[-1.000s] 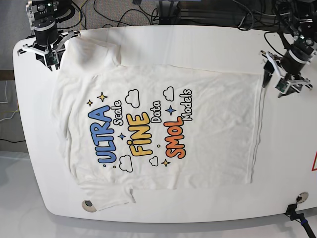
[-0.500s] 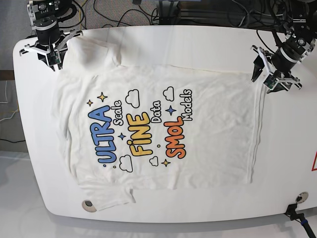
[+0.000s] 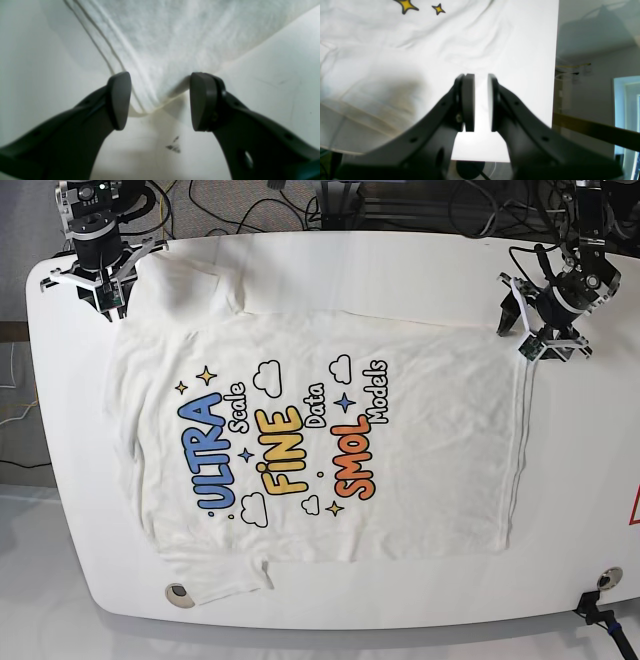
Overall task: Fold the T-shirt properly
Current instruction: 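Grasp the shirt's shoulder corner with the left gripper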
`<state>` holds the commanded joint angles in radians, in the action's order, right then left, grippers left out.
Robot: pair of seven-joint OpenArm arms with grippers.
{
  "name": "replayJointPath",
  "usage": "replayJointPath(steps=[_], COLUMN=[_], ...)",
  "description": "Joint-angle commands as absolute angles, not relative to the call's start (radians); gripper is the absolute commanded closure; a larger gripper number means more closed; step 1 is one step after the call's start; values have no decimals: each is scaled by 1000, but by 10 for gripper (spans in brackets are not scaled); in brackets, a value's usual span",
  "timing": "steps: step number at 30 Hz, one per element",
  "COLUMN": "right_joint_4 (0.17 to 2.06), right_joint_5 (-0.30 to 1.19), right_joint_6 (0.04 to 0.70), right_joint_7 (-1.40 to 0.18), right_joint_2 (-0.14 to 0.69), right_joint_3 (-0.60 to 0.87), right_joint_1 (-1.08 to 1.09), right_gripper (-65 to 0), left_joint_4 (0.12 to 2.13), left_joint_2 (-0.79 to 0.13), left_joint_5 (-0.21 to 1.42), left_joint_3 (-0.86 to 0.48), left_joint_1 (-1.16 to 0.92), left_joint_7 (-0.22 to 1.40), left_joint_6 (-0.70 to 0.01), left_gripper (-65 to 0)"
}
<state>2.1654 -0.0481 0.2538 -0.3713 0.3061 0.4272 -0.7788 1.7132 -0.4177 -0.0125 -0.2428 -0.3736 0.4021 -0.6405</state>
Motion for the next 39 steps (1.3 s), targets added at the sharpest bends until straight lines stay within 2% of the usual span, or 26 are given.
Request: replayJointPath(steps=[5,6,17,19,23,35,36,39], right_joint_4=[2171,2156,2136,2133,2133,2108,2120,2114], right_joint_5=[-53,-41,-45,-45,-51,-73,-72,-68], right_joint_6=[254,272,268,270,268,271,278,277], right_joint_7=[-399,-372,-373,-373,-371,-363,-371,-393], right_joint_2=[306,306,304,303,304,301,305,305], right_joint_3=[420,429,428,429,428,430,433,430], right_joint_1=[-785,-784,-783,-782,-786,-784,-779,-769], right_gripper=[-185,-148,-148,-148,-149,-150,-147,-159], left_joint_4=[1706,1701,1676,1675,1675,1676,1677,1678], left_joint_2=[-419,-418,-435,-439,-445,-464,-448,-444], left_joint_5=[-18,-24,-25,-27,-25,-22,-40,-44], left_joint_3=[-218,-235,-237,-235,-234,-237,-235,-231], left_joint_1=[-380,-381,-371,-371,-369,-370,-380,-381], left_joint_7=[409,451,469,469,425,340,413,417], left_joint_6=[-642,-637,-630,-633,-642,-654,-640,-626], left_gripper=[-348,-326,-241,-180,0,0,0,0])
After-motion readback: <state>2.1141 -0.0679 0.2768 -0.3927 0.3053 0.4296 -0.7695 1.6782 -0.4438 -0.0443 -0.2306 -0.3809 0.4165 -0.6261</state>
